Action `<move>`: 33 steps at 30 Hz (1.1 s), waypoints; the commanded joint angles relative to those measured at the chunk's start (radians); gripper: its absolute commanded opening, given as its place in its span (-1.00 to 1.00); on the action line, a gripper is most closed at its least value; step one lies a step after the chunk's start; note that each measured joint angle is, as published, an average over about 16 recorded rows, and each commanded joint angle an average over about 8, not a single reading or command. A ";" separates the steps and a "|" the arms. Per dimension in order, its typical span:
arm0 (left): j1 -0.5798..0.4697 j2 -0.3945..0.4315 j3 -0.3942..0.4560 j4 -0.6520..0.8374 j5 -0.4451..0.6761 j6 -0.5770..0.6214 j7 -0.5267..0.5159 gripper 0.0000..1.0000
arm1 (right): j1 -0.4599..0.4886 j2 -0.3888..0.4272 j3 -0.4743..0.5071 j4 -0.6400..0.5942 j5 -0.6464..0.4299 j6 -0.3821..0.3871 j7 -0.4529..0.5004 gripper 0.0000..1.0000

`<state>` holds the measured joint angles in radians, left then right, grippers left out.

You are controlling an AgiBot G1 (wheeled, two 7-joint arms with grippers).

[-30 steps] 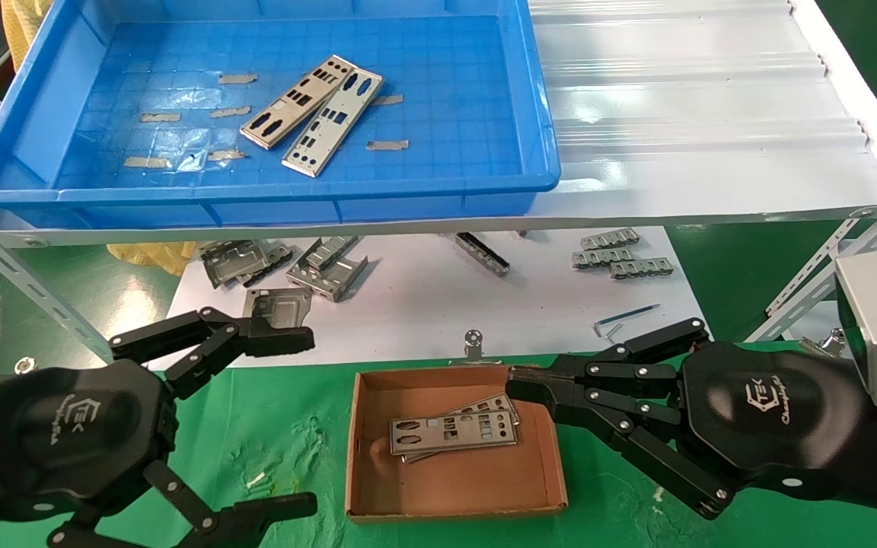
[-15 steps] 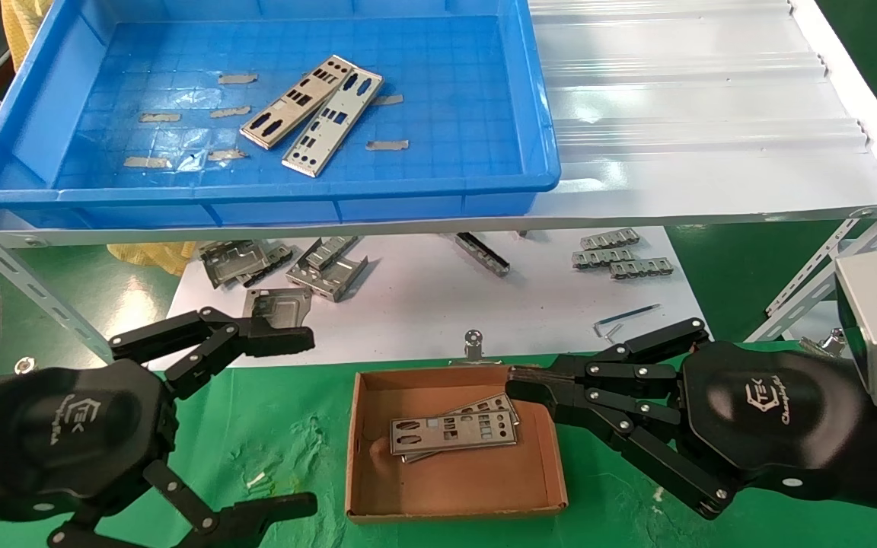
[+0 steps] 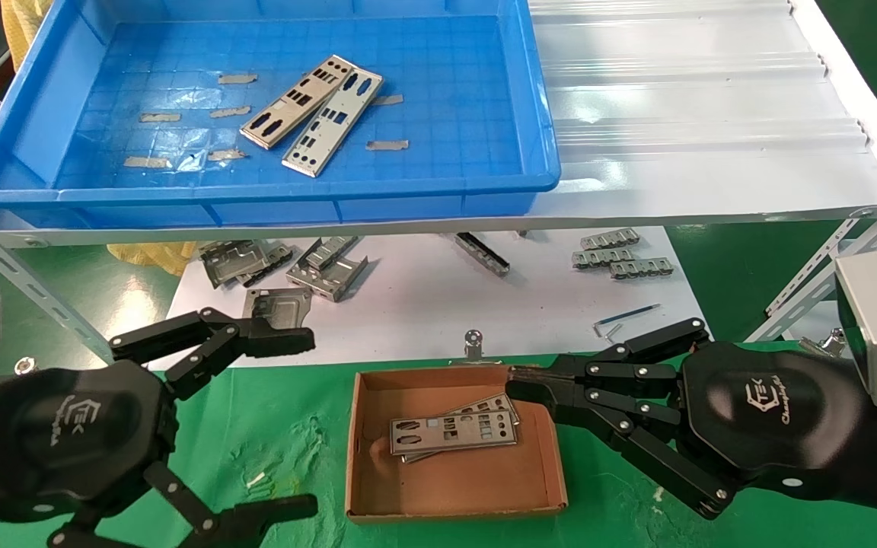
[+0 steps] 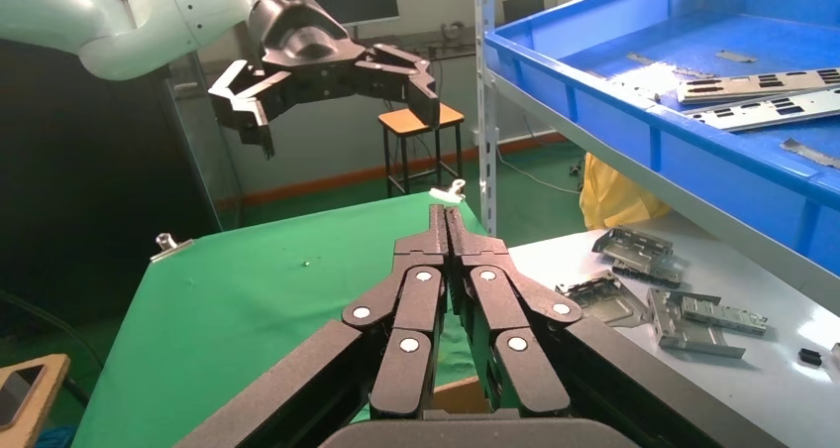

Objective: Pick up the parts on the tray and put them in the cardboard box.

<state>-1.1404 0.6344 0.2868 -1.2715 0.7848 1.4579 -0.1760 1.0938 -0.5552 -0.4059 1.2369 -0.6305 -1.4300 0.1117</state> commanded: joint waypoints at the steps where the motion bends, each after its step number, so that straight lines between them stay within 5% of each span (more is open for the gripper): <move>1: -0.008 0.000 -0.003 -0.005 0.009 -0.008 0.009 1.00 | 0.000 0.000 0.000 0.000 0.000 0.000 0.000 1.00; 8: -0.249 0.115 0.058 0.128 0.175 -0.091 -0.011 1.00 | 0.000 0.000 0.000 0.000 0.000 0.000 0.000 1.00; 19: -0.651 0.379 0.201 0.671 0.445 -0.162 0.045 1.00 | 0.000 0.000 0.000 0.000 0.000 0.000 0.000 1.00; 33: -0.834 0.569 0.259 1.098 0.572 -0.389 0.120 1.00 | 0.000 0.000 0.000 0.000 0.000 0.000 0.000 1.00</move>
<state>-1.9715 1.1996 0.5484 -0.1857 1.3580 1.0814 -0.0553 1.0938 -0.5552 -0.4059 1.2369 -0.6305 -1.4300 0.1116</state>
